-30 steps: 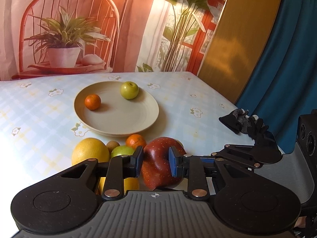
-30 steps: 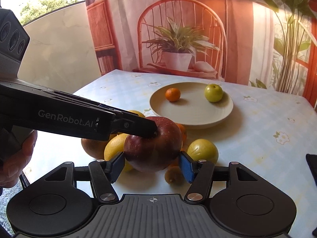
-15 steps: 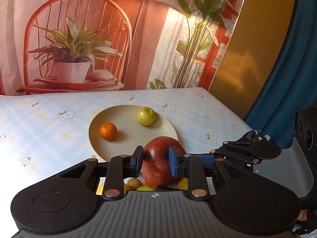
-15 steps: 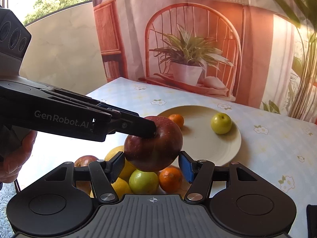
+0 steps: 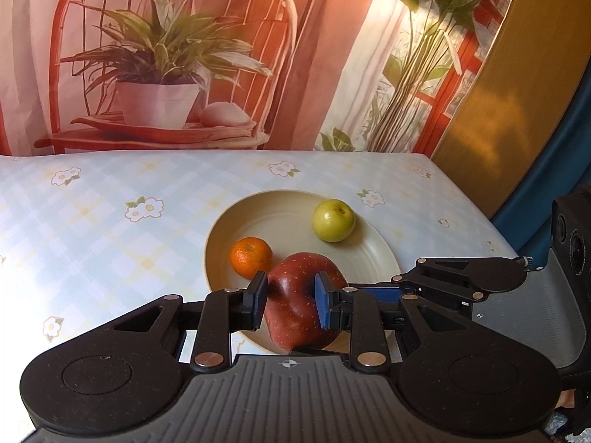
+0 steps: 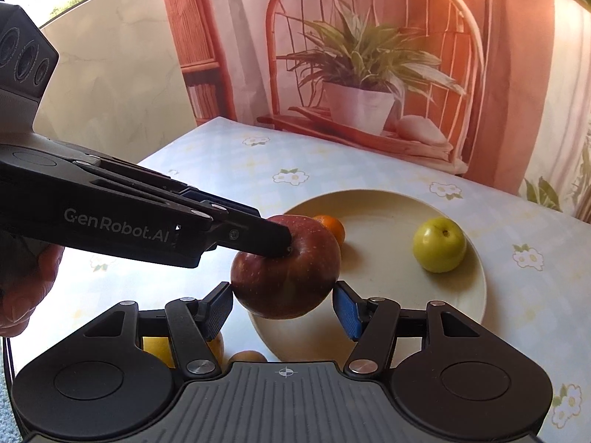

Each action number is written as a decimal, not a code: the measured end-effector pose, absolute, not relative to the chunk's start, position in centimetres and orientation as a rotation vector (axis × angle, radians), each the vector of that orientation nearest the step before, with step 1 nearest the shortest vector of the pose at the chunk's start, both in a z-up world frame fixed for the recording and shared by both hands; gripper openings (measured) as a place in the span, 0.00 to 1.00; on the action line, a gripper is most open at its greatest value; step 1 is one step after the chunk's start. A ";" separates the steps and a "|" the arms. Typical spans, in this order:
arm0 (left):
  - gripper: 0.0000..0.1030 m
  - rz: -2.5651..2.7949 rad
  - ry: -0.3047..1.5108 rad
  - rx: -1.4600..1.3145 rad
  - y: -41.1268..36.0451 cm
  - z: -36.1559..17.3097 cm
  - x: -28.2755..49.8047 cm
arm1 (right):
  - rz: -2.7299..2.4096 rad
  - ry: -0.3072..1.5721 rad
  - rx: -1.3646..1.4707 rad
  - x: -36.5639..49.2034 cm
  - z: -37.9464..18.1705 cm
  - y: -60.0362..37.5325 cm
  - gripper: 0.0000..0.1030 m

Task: Organize fruits
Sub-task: 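Lift the red apple with the left tool and lower it onto the plate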

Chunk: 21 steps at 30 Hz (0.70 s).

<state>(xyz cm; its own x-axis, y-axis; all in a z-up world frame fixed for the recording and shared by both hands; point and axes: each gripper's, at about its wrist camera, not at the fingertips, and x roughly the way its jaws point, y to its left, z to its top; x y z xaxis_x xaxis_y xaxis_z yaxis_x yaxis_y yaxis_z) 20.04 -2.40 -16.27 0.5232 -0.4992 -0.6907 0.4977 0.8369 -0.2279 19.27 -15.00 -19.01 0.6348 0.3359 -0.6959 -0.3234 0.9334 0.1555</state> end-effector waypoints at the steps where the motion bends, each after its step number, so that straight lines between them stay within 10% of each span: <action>1: 0.27 -0.593 0.831 0.005 -2.4 -16.5 20.5 | 0.382 0.810 0.019 19.9 -19.4 -15.0 0.54; 21: 0.21 -0.482 0.822 0.004 -2.4 -17.5 25.5 | 0.388 0.776 -0.118 24.9 -20.5 -13.6 0.54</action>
